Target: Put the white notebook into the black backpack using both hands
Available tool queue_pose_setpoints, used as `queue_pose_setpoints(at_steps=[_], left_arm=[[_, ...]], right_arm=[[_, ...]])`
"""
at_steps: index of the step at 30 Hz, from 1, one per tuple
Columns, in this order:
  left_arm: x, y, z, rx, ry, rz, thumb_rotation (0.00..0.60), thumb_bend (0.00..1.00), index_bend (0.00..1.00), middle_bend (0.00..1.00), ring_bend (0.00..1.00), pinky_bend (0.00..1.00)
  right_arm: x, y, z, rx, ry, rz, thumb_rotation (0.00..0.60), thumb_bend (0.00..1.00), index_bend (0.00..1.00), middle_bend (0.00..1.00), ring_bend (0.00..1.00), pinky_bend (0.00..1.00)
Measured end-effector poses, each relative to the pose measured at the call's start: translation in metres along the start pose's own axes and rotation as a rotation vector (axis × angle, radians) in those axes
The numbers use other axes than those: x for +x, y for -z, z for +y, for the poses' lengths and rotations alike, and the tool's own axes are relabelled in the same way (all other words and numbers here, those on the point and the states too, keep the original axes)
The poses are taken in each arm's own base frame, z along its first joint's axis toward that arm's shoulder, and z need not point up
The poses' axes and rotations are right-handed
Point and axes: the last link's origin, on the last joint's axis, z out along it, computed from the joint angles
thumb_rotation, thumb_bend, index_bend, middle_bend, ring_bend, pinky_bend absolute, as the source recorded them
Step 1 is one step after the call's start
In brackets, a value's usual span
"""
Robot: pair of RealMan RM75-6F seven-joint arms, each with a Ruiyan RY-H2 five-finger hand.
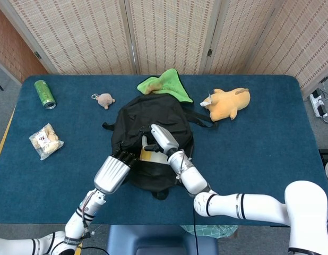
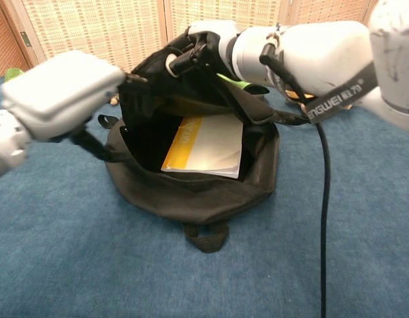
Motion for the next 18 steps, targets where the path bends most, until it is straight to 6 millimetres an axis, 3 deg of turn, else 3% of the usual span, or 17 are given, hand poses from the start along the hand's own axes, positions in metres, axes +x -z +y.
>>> queue_pose_setpoints(at_steps=[2, 3, 6, 10, 14, 16, 18], left_arm=[[0.005, 0.019, -0.009, 0.014, 0.026, -0.003, 0.6, 0.13, 0.46, 0.47, 0.43, 0.48], [0.006, 0.025, -0.013, 0.022, 0.037, -0.008, 0.6, 0.13, 0.46, 0.47, 0.43, 0.48], [0.009, 0.04, -0.025, 0.057, 0.072, -0.027, 0.6, 0.13, 0.46, 0.47, 0.43, 0.48], [0.011, 0.054, -0.042, 0.123, 0.106, -0.048, 0.6, 0.13, 0.46, 0.47, 0.43, 0.48], [0.012, 0.06, -0.058, 0.191, 0.138, -0.06, 0.6, 0.13, 0.46, 0.47, 0.43, 0.48], [0.012, 0.064, -0.068, 0.234, 0.148, -0.064, 0.6, 0.13, 0.46, 0.47, 0.43, 0.48], [0.012, 0.067, -0.077, 0.27, 0.154, -0.067, 0.6, 0.13, 0.46, 0.47, 0.43, 0.48]], right_arm=[[-0.004, 0.007, 0.003, 0.006, 0.021, -0.044, 0.6, 0.59, 0.33, 0.24, 0.21, 0.3], [-0.005, 0.01, 0.004, 0.009, 0.031, -0.066, 0.6, 0.48, 0.21, 0.19, 0.16, 0.26], [-0.005, 0.024, 0.01, 0.019, 0.073, -0.129, 0.586, 0.23, 0.01, 0.1, 0.08, 0.19], [0.002, 0.044, 0.016, 0.047, 0.125, -0.152, 0.507, 0.16, 0.0, 0.06, 0.05, 0.16], [0.018, 0.065, 0.025, 0.07, 0.158, -0.122, 0.577, 0.17, 0.0, 0.09, 0.08, 0.17], [0.032, 0.079, 0.033, 0.068, 0.183, -0.077, 0.6, 0.23, 0.08, 0.15, 0.13, 0.2], [0.045, 0.09, 0.04, 0.059, 0.213, -0.028, 0.6, 0.33, 0.25, 0.25, 0.21, 0.28]])
